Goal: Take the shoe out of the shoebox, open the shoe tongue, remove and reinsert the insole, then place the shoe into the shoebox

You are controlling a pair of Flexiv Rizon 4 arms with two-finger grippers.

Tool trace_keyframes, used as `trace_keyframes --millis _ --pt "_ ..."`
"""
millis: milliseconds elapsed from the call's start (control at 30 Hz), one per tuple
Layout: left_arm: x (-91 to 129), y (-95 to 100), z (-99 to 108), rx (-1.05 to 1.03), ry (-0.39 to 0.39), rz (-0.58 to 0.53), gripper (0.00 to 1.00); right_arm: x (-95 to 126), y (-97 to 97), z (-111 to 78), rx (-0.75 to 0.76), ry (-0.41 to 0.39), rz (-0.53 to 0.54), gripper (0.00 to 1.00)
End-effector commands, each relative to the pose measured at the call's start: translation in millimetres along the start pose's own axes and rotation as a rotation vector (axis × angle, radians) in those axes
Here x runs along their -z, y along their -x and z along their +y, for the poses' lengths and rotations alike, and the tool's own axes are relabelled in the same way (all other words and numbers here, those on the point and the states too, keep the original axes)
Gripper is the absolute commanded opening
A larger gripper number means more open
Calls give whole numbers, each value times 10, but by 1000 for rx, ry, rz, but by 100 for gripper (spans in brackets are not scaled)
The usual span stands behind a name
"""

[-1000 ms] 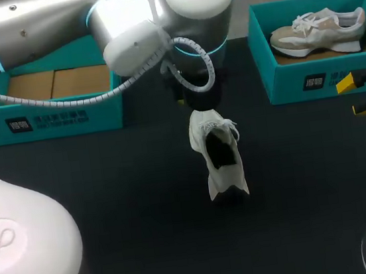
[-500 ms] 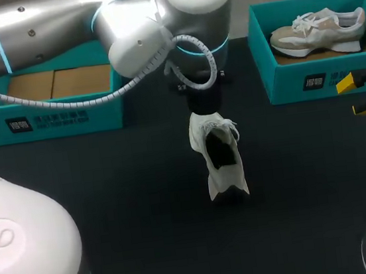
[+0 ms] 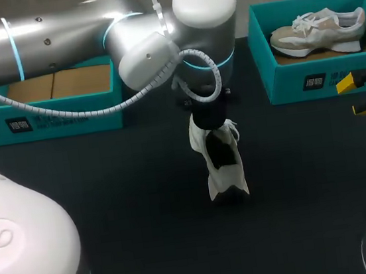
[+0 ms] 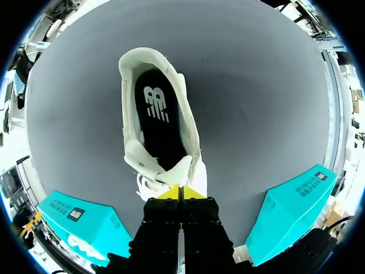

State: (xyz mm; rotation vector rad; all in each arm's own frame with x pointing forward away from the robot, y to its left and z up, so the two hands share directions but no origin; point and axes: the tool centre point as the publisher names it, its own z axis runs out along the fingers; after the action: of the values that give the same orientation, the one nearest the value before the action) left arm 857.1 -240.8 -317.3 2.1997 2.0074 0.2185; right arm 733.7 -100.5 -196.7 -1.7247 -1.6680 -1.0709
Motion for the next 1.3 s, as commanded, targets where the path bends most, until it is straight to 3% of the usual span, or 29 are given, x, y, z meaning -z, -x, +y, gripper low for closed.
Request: trace_keyframes --millis 33,300,633,933,1100,1200,1233,1300 --pt "-103 45 -45 -8 -18 4 0 3 -8 -13 -1 1 -4 100" --pt "-115 42 -164 -18 -51 28 0 3 -8 -13 -1 1 -4 100" --pt "-113 143 -52 89 -60 40 0 3 -8 -13 -1 1 -4 100" --pt "-187 133 -274 182 -104 54 0 3 -8 -13 -1 1 -4 100" --pt "-66 92 -282 350 -111 57 0 3 -8 -13 -1 1 -4 100" --pt "44 64 -256 584 -74 97 0 3 -8 -13 -1 1 -4 100" --pt "85 72 -273 604 -88 38 0 3 -8 -13 -1 1 -4 100" --pt "85 72 -273 604 -88 38 0 3 -8 -13 -1 1 -4 100"
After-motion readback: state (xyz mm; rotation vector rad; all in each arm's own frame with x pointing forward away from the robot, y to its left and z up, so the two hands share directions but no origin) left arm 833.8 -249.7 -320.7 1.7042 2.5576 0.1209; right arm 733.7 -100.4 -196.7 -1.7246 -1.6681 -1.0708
